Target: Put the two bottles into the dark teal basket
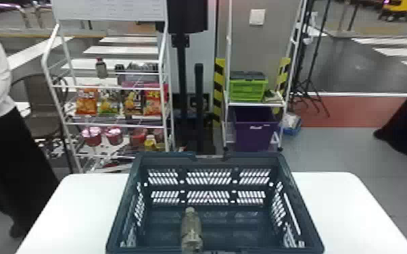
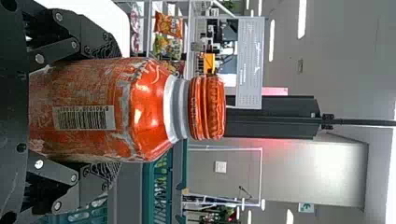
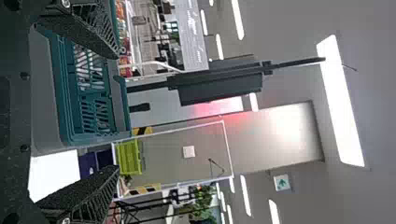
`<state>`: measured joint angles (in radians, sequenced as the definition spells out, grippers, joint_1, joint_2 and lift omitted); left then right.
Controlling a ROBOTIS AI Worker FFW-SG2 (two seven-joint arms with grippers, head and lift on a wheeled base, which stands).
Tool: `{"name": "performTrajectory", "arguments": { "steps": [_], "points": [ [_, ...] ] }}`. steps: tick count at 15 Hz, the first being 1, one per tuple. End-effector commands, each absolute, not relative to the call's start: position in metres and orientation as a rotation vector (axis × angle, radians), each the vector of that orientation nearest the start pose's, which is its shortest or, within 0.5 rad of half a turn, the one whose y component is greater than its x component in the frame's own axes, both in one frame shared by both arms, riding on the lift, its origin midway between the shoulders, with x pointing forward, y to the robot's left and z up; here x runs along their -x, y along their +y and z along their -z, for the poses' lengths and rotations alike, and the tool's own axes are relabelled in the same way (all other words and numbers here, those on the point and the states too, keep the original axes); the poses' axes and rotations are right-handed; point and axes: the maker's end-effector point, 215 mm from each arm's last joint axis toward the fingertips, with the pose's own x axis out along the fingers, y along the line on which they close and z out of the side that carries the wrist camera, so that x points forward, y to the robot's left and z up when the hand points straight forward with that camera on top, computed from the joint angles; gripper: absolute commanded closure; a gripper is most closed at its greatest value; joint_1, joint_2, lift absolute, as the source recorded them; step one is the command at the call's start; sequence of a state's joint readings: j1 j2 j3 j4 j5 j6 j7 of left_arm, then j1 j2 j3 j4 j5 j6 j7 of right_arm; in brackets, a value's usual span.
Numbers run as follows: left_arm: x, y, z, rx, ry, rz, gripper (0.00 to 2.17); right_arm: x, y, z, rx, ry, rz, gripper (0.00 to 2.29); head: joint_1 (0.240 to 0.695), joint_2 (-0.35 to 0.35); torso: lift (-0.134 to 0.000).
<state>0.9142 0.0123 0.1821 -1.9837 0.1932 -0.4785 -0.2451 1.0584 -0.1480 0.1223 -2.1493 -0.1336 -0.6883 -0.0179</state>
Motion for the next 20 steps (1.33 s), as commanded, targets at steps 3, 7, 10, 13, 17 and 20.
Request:
{"name": "performTrajectory", "arguments": {
  "steps": [3, 7, 10, 13, 17, 20],
  "points": [
    [-0.322, 0.3, 0.329, -0.007, 0.03, 0.067, 2.07, -0.218, -0.206, 0.317, -0.17, -0.138, -0.068, 0.04, 0.499, 0.0, 0.0],
    [-0.378, 0.293, 0.254, -0.039, 0.054, 0.12, 2.07, -0.213, -0.204, 0.337, -0.17, -0.069, -0.069, 0.05, 0.499, 0.0, 0.0],
    [-0.418, 0.266, 0.241, -0.033, 0.193, 0.222, 2.07, -0.211, -0.205, 0.35, -0.166, -0.036, -0.063, 0.06, 0.499, 0.0, 0.0],
    [-0.461, 0.21, 0.217, -0.047, 0.256, 0.347, 2.07, -0.205, -0.211, 0.36, -0.16, -0.021, -0.039, 0.06, 0.499, 0.0, 0.0],
    [-0.512, 0.106, 0.233, -0.123, 0.327, 0.528, 2.07, -0.201, -0.223, 0.378, -0.16, 0.011, -0.012, 0.06, 0.499, 0.0, 0.0],
    [-0.54, 0.047, 0.278, -0.192, 0.439, 0.675, 2.07, -0.199, -0.231, 0.388, -0.162, 0.031, 0.006, 0.06, 0.499, 0.0, 0.0]
  ]
}}
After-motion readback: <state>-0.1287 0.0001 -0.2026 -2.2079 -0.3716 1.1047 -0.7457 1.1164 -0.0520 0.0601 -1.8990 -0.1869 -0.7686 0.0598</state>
